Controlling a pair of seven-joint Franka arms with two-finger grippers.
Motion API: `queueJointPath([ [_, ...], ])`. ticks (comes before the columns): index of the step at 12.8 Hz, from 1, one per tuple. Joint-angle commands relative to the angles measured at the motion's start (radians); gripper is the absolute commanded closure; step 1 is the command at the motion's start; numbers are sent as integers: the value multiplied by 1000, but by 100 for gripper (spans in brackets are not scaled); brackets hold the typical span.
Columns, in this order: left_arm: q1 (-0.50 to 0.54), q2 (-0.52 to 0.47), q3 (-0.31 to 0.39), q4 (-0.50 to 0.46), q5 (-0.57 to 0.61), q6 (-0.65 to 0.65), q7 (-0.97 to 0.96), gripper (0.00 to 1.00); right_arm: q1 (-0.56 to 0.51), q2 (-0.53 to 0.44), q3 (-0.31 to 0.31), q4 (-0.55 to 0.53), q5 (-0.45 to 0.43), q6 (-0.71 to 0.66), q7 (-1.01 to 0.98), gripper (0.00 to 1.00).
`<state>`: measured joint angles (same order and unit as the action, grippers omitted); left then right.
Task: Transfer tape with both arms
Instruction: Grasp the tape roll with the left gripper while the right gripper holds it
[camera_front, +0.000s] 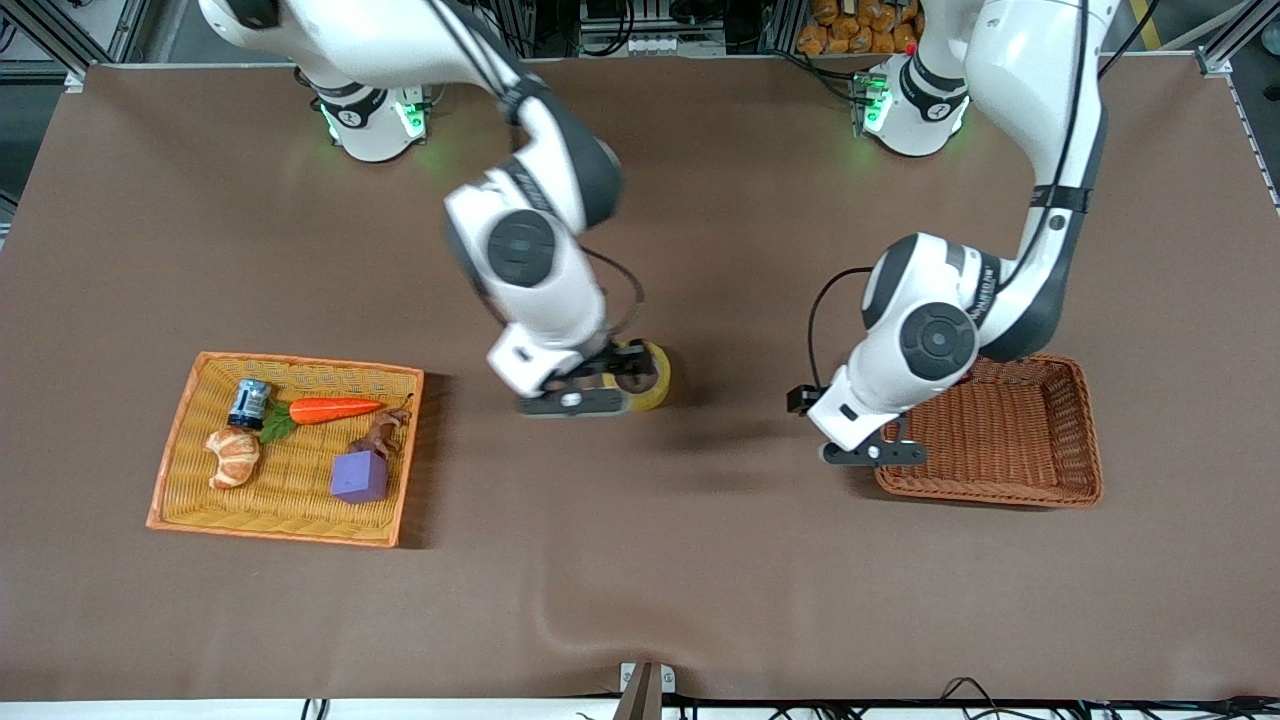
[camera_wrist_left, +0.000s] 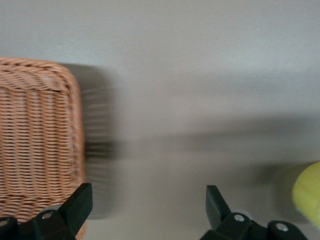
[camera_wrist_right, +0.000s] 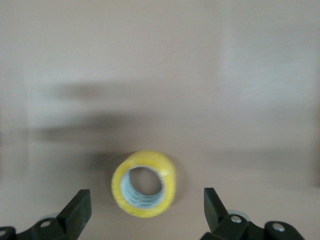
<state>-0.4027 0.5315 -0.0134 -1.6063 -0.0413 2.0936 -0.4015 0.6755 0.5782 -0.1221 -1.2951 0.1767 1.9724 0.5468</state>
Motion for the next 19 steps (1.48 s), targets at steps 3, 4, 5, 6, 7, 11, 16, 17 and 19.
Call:
queueJointPath([
  [3, -191, 128, 10, 61, -19, 132, -328, 0, -147, -314, 15, -277, 4, -88, -121, 0],
  [4, -215, 157, 10, 89, -20, 150, -371, 0, -189, -371, 15, -295, -8, -146, -213, 0],
  [5, -231, 182, 10, 112, -20, 154, -381, 0, -224, -408, 12, -293, -19, -208, -255, 0],
  [6, -248, 194, 10, 114, -20, 155, -382, 0, -278, -443, -2, -290, -22, -269, -272, 0],
  [7, -261, 206, 9, 114, -23, 166, -384, 0, -356, -483, 2, -290, -20, -311, -342, 0],
  [11, -298, 219, 7, 114, -52, 194, -387, 0, -513, -595, 1, -288, -66, -458, -599, 0],
  [16, -323, 257, 7, 112, -49, 227, -387, 43, -595, -638, 1, -320, -263, -455, -737, 0],
  [17, -323, 260, 7, 112, -52, 227, -387, 63, -606, -640, 1, -335, -260, -426, -735, 0],
  [19, -334, 266, 7, 112, -52, 227, -389, 100, -625, -641, -2, -351, -197, -431, -711, 0],
])
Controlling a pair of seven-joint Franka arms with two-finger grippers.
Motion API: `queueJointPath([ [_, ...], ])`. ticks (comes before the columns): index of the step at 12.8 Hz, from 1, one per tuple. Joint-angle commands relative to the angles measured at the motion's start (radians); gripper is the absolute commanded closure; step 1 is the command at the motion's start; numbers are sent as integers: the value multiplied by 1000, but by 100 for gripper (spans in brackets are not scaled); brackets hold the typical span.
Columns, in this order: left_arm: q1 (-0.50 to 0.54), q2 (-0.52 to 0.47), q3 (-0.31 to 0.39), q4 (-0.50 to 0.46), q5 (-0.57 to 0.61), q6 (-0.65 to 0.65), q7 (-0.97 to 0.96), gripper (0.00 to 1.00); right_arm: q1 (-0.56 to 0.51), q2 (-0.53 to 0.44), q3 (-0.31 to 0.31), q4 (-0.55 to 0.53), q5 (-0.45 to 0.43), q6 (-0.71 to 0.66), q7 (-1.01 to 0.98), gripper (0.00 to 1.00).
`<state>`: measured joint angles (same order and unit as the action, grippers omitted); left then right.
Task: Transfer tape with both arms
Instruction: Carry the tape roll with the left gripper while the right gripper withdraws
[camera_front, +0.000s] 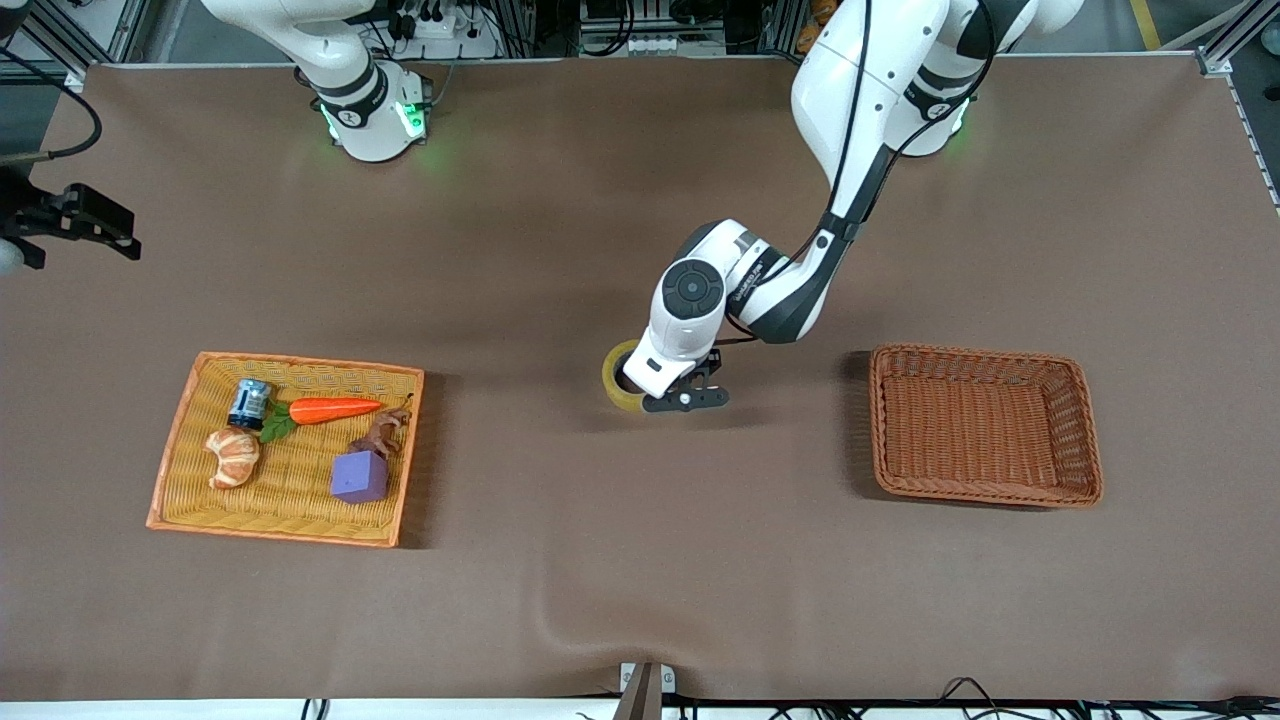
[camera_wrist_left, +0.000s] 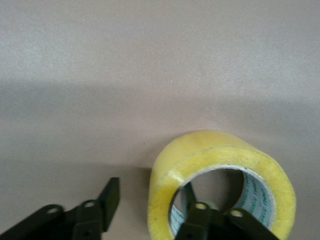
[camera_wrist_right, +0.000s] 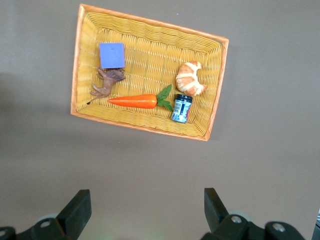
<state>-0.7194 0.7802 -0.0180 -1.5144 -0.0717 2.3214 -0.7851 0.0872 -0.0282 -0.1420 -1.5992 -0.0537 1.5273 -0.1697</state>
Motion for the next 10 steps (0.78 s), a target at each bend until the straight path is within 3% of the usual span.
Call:
queueJointPath([
  [1, -23, 21, 12, 19, -17, 0, -5, 100, -49, -35, 18, -45, 49, 5, 7, 0],
  [5, 47, -73, 26, 7, -10, -54, 7, 100, -50, -30, 18, -44, 51, 2, 15, 0],
  [8, 200, -227, 24, -29, 6, -193, 108, 100, -50, -25, 16, -36, 52, 2, 33, 0],
  [10, 335, -303, 18, -53, 6, -262, 283, 100, -52, -24, 16, -30, 51, 4, 33, 0],
])
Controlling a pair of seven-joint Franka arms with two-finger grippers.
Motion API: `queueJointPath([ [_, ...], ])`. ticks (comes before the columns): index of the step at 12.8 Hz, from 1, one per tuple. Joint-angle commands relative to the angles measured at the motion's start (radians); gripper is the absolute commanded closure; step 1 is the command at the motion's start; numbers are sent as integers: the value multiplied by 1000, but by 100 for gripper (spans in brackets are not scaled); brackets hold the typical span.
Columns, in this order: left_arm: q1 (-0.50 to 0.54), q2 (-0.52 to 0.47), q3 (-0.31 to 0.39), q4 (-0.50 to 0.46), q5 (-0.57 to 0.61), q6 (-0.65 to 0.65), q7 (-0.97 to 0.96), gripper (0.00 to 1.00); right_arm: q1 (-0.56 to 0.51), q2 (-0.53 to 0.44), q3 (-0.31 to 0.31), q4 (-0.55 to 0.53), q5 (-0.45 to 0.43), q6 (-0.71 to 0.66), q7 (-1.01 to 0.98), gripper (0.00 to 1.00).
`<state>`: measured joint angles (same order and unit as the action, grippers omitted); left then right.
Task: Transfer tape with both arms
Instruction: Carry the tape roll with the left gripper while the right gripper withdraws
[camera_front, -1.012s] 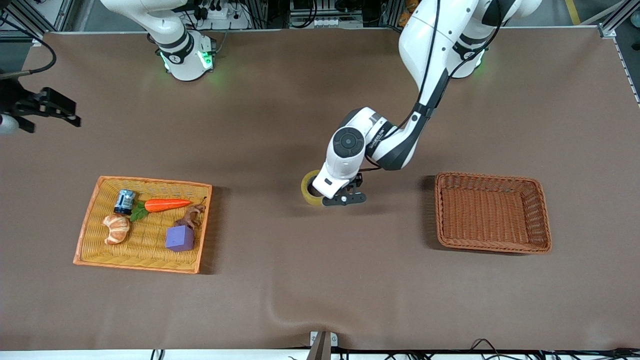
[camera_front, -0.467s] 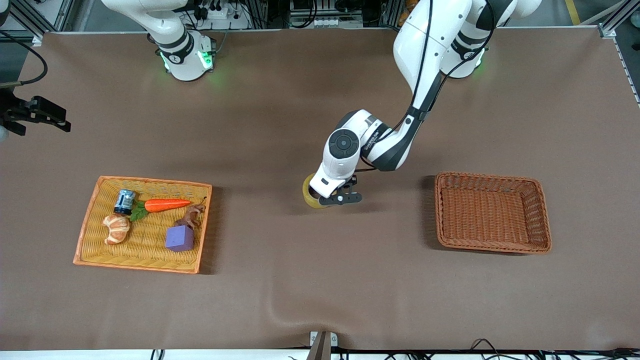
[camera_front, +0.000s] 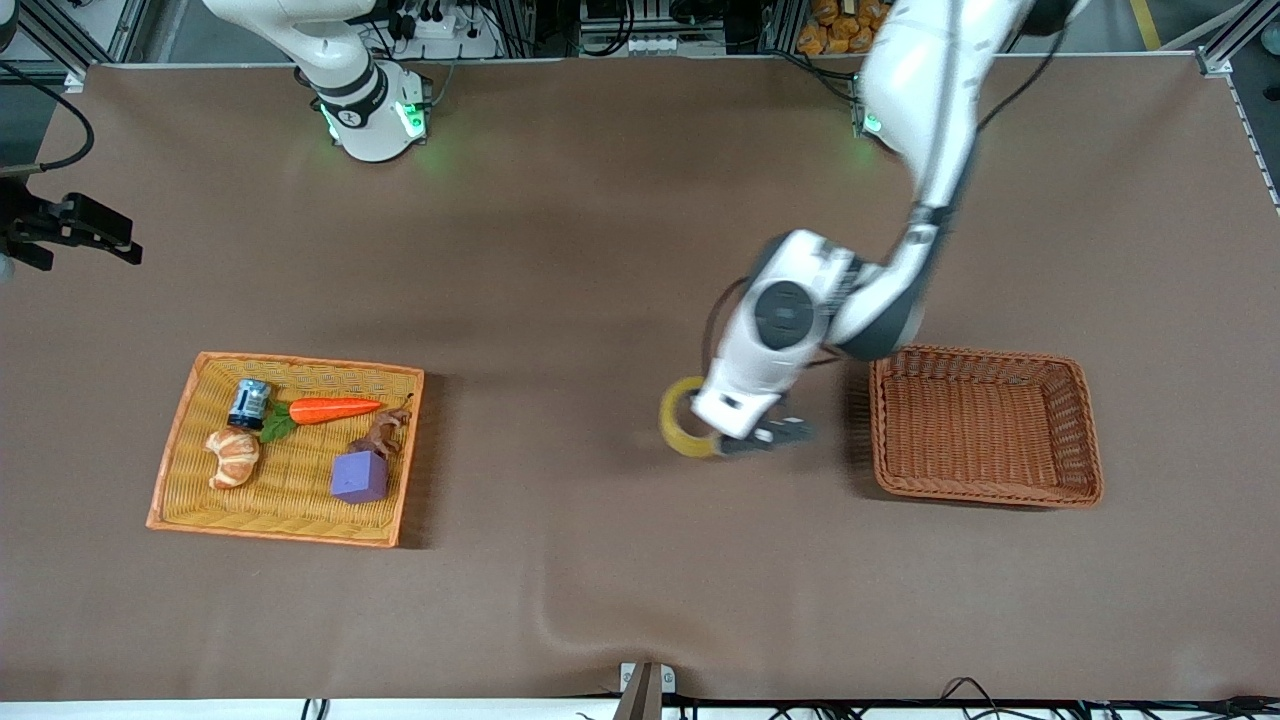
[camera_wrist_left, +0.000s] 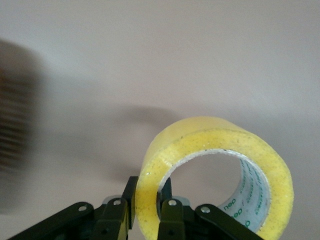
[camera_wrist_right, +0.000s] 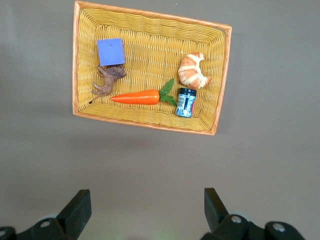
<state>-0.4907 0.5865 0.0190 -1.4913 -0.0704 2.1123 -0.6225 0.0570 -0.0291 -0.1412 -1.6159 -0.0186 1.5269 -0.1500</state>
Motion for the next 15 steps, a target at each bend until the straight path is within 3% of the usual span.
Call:
queueJointPath([
  [1, 169, -125, -19, -95, 4, -76, 207, 100, -22, -23, 15, -13, 17, 4, 13, 0],
  [5, 397, -114, -21, -188, 4, -52, 522, 100, -10, -20, 20, -15, 17, 10, 15, 0],
  [8, 486, -80, -19, -286, 4, 93, 653, 100, -19, -6, 20, -15, 17, 21, 21, 0],
  [10, 507, -56, -19, -300, 4, 126, 672, 100, -10, -6, 20, -13, 22, 30, 21, 0],
  [11, 506, -50, -17, -299, 4, 126, 672, 58, -2, -6, 23, -12, 25, 30, 23, 0],
  [12, 508, -57, -16, -296, 4, 124, 673, 1, 15, -8, 23, -6, 23, 33, 23, 0],
  [15, 509, -132, -10, -245, 20, 95, 681, 0, 20, -9, 23, -6, 23, 41, 23, 0],
])
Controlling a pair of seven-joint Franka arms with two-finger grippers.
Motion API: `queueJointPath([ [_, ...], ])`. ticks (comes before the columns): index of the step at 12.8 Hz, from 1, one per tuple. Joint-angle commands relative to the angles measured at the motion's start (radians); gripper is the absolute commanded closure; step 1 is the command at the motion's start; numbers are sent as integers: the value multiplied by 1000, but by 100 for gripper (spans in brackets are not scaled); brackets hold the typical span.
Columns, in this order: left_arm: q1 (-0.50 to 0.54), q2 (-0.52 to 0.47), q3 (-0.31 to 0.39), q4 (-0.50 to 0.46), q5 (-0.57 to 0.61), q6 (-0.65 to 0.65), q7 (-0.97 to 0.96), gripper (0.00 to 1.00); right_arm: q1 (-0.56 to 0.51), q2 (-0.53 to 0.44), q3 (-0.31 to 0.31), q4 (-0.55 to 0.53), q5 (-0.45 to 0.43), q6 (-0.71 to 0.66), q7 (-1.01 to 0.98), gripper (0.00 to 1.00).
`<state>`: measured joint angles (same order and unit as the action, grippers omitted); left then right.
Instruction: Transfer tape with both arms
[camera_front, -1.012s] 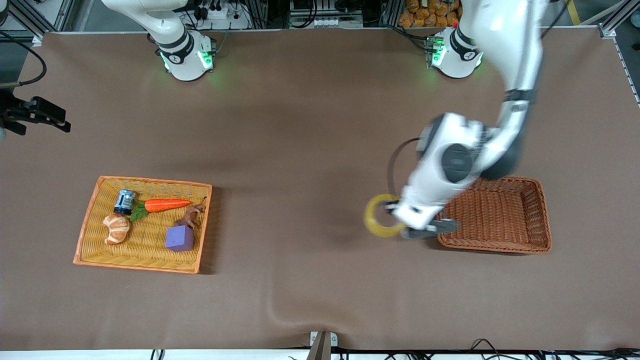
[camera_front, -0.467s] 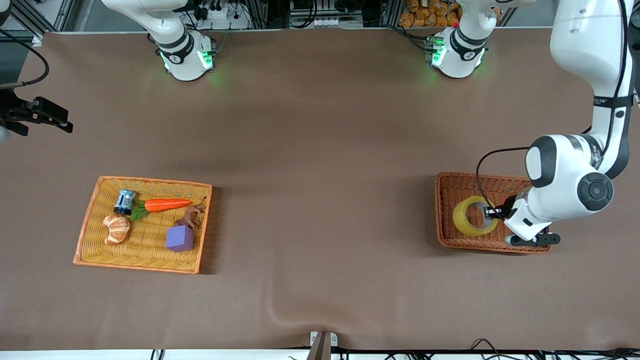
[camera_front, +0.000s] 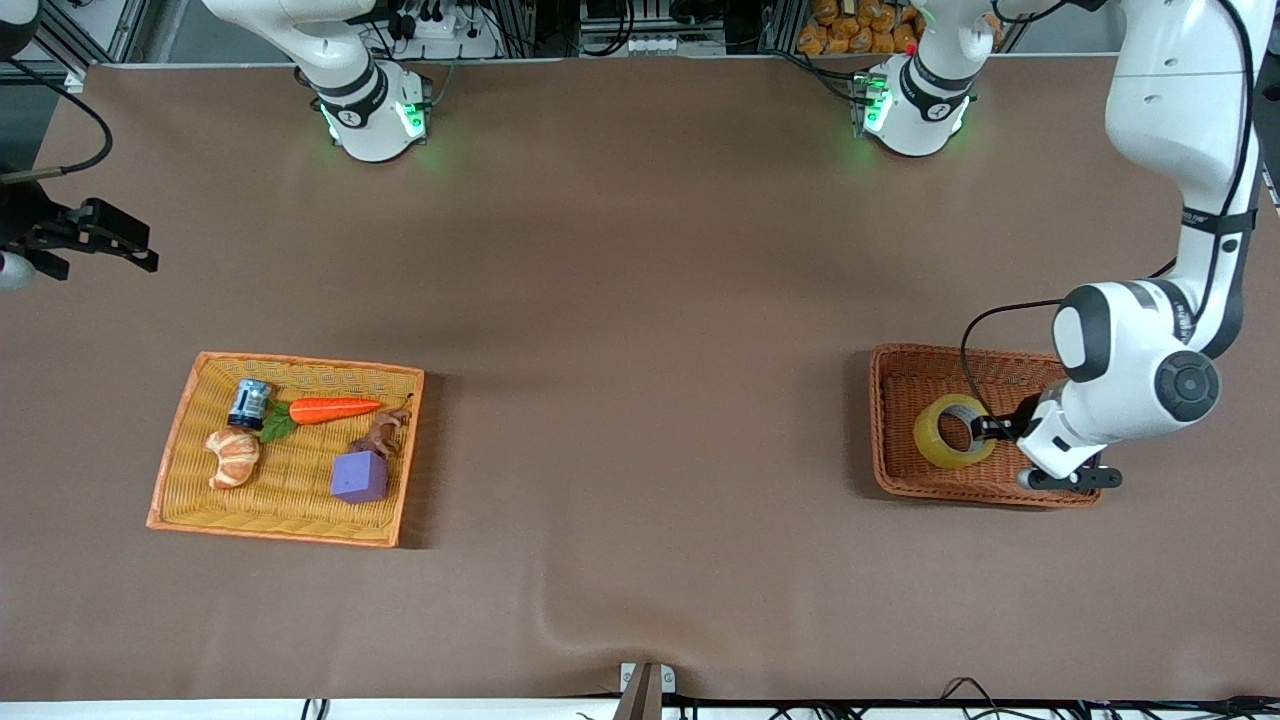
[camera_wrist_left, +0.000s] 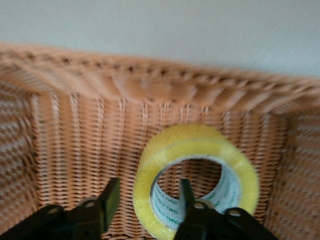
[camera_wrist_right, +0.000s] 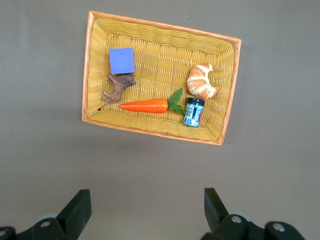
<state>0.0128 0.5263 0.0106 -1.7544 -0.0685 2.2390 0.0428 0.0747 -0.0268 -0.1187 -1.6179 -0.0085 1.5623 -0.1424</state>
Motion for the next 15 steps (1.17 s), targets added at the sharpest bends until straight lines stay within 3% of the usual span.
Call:
queueJointPath([
  [1, 6, -101, -1, 62, 71, -82, 17, 0, 2, -12, 1, -4, 13, 8, 15, 0],
  [3, 0, -158, -9, 192, 195, -223, 12, 0, 10, -15, 1, 3, 15, 10, 15, 0],
  [5, 1, -219, -15, 283, 182, -390, 3, 0, 11, -15, 1, 3, 15, 13, 15, 0],
  [9, -5, -397, -20, 280, 125, -534, -52, 0, 8, -13, -1, 3, 15, 19, 7, 0],
  [11, -4, -437, -63, 280, 119, -613, -135, 0, 7, -13, -1, 1, 15, 13, 7, 0],
  [15, -1, -474, -73, 276, 119, -676, -146, 0, 10, -10, -1, 3, 15, 21, 7, 0],
])
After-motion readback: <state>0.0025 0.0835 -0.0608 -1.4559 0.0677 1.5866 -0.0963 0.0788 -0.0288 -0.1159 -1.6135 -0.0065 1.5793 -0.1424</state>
